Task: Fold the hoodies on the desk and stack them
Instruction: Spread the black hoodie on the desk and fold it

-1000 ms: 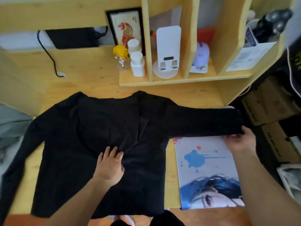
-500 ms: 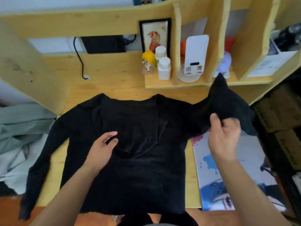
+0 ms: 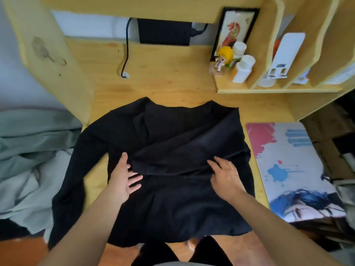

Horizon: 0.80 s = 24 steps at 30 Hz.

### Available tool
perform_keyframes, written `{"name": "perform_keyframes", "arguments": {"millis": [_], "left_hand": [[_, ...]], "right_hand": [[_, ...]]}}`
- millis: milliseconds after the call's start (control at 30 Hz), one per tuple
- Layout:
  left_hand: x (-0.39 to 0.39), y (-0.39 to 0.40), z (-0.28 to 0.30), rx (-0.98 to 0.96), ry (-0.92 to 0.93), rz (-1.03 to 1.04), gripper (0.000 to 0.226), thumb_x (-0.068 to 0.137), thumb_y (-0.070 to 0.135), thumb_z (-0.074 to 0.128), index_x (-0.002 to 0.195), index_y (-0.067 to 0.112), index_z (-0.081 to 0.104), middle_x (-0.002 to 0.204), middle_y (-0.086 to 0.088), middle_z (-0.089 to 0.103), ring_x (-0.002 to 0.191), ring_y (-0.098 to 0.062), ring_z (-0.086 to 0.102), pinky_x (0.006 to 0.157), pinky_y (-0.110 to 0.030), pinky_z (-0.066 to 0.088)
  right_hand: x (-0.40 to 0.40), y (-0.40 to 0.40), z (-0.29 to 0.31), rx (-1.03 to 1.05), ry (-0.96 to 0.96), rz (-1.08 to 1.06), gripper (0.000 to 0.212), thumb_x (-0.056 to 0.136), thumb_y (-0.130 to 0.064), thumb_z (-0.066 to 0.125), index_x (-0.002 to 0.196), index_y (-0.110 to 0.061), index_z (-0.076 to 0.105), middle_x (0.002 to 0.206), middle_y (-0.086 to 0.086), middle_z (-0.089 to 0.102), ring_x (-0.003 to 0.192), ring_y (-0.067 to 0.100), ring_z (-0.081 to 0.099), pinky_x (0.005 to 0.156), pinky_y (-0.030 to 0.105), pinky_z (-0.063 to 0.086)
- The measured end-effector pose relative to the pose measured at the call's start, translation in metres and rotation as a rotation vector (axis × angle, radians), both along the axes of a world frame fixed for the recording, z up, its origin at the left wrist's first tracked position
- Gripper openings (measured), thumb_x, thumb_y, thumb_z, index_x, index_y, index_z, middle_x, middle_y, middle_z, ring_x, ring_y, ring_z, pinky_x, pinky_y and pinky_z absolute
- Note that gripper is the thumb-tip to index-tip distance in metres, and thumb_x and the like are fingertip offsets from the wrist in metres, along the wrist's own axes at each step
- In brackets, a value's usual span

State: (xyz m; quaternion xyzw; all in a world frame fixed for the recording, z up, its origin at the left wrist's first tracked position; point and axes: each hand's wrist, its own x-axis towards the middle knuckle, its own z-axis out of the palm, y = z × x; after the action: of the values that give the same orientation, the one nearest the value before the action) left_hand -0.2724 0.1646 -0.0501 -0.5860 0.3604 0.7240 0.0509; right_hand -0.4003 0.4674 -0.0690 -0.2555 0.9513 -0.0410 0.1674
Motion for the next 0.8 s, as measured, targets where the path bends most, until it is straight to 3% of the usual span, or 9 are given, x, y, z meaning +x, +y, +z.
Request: {"name": "perform_keyframes", "arguments": {"millis": [100,267,333,400,467,600,667,733,800], "left_hand": [[-0.004,-0.001,-0.006,-0.137,-0.066,0.076,0.059,0.096,0.058,0.060,0.141,0.022,0.049,0.127,-0.009,0.063,0.107,-0.032,0.066,0.091,-0.054,0.056],[0.006,0.007,-0.026,-0.192,-0.061,0.015,0.040,0.096,0.001,0.063,0.133,0.012,0.057,0.129,-0.014,0.064,0.110,-0.030,0.065,0.083,-0.041,0.057],[0.018,0.019,-0.012,-0.194,-0.024,0.061,0.027,0.097,-0.001,0.059,0.120,0.012,0.062,0.119,-0.013,0.069,0.107,-0.029,0.067,0.081,-0.038,0.056],[0.033,0.030,0.003,-0.158,0.042,0.098,0.025,0.097,-0.002,0.052,0.112,0.014,0.064,0.111,-0.011,0.072,0.104,-0.029,0.068,0.086,-0.040,0.055],[0.045,0.038,0.008,-0.113,0.093,0.045,0.033,0.095,-0.002,0.049,0.118,0.016,0.066,0.114,-0.010,0.073,0.106,-0.030,0.068,0.090,-0.044,0.054],[0.049,0.049,-0.003,-0.139,-0.185,-0.233,0.022,0.097,0.012,0.057,0.116,0.015,0.069,0.100,-0.010,0.064,0.089,-0.026,0.060,0.085,-0.042,0.055],[0.043,0.053,-0.011,-0.330,-0.317,-0.316,0.022,0.097,0.024,0.062,0.104,0.003,0.065,0.089,-0.010,0.061,0.080,-0.025,0.060,0.076,-0.041,0.053],[0.031,0.053,-0.016,-0.691,-0.302,-0.424,0.025,0.094,0.030,0.062,0.093,0.004,0.060,0.085,-0.007,0.061,0.073,-0.022,0.060,0.072,-0.043,0.053],[0.016,0.058,-0.015,-0.973,-0.230,-0.624,0.019,0.095,0.031,0.066,0.103,0.014,0.063,0.098,-0.002,0.061,0.086,-0.019,0.061,0.081,-0.042,0.054]], "right_hand": [[-0.028,0.012,0.009,0.029,-0.016,-0.182,0.062,0.097,-0.022,0.053,0.155,-0.019,0.033,0.162,0.010,0.023,0.144,0.034,0.026,0.120,0.043,0.027],[-0.077,0.010,0.007,0.182,0.017,-0.144,0.075,0.093,-0.026,0.059,0.157,-0.023,0.022,0.162,0.010,0.019,0.144,0.036,0.024,0.118,0.047,0.028],[-0.083,0.017,0.001,0.275,0.052,-0.095,0.066,0.090,-0.026,0.064,0.149,-0.019,0.035,0.150,0.012,0.035,0.137,0.035,0.035,0.114,0.047,0.035],[-0.089,0.032,-0.004,0.228,0.181,-0.084,0.038,0.082,-0.012,0.070,0.118,-0.011,0.055,0.118,0.013,0.054,0.112,0.037,0.050,0.089,0.050,0.052],[-0.097,0.052,-0.004,0.133,0.269,-0.140,0.027,0.073,0.001,0.068,0.096,-0.005,0.054,0.097,0.017,0.054,0.092,0.039,0.050,0.068,0.049,0.051],[-0.099,0.094,-0.007,0.242,0.184,-0.208,0.029,0.074,-0.002,0.068,0.102,-0.003,0.059,0.110,0.020,0.053,0.103,0.041,0.045,0.081,0.054,0.047],[-0.099,0.100,-0.006,0.249,0.112,-0.308,0.027,0.079,-0.001,0.062,0.105,-0.007,0.066,0.125,0.018,0.050,0.115,0.041,0.040,0.092,0.052,0.045],[-0.108,0.091,0.000,0.064,0.171,-0.386,0.026,0.074,0.007,0.061,0.095,-0.005,0.070,0.117,0.018,0.053,0.109,0.041,0.041,0.089,0.051,0.043],[-0.122,0.074,0.006,-0.116,0.283,-0.383,0.023,0.072,0.008,0.062,0.091,-0.002,0.070,0.104,0.021,0.054,0.098,0.041,0.045,0.084,0.050,0.042]]}}
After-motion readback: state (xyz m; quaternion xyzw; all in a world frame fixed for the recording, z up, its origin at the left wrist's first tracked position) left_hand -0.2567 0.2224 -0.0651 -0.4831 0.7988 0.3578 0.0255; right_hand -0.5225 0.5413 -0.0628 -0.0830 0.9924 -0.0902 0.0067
